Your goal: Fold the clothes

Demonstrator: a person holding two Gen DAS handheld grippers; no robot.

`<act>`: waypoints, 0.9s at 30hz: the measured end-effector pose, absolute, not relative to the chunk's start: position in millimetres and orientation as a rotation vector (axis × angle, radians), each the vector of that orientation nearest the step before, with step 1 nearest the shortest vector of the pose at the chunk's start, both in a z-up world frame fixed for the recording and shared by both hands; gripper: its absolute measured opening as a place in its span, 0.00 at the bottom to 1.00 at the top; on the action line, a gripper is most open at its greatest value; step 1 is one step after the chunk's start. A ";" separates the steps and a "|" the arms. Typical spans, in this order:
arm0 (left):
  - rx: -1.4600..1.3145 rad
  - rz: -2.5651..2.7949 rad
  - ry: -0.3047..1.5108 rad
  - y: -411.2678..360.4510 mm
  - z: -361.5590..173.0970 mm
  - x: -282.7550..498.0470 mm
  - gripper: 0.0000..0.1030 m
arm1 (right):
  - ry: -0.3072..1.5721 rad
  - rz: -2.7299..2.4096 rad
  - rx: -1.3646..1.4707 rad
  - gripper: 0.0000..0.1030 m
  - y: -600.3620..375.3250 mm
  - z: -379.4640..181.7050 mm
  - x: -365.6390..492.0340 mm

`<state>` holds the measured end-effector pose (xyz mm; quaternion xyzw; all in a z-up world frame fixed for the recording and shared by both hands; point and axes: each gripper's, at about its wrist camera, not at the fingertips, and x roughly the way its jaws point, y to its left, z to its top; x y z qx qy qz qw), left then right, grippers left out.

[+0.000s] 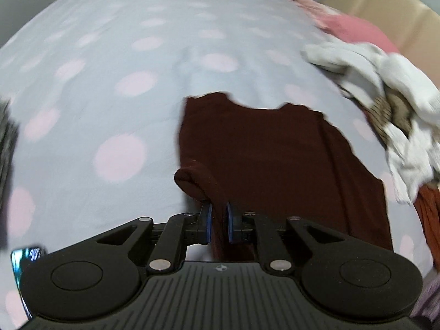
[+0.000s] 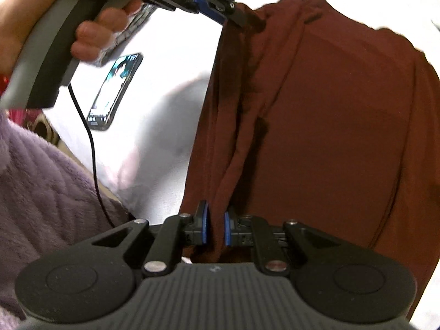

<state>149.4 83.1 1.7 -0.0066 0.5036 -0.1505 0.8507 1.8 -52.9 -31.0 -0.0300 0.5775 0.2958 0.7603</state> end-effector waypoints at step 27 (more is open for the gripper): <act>0.197 -0.558 1.087 -8.0 -23.4 143.3 0.39 | 1.405 0.552 0.139 0.31 -131.8 -70.9 0.4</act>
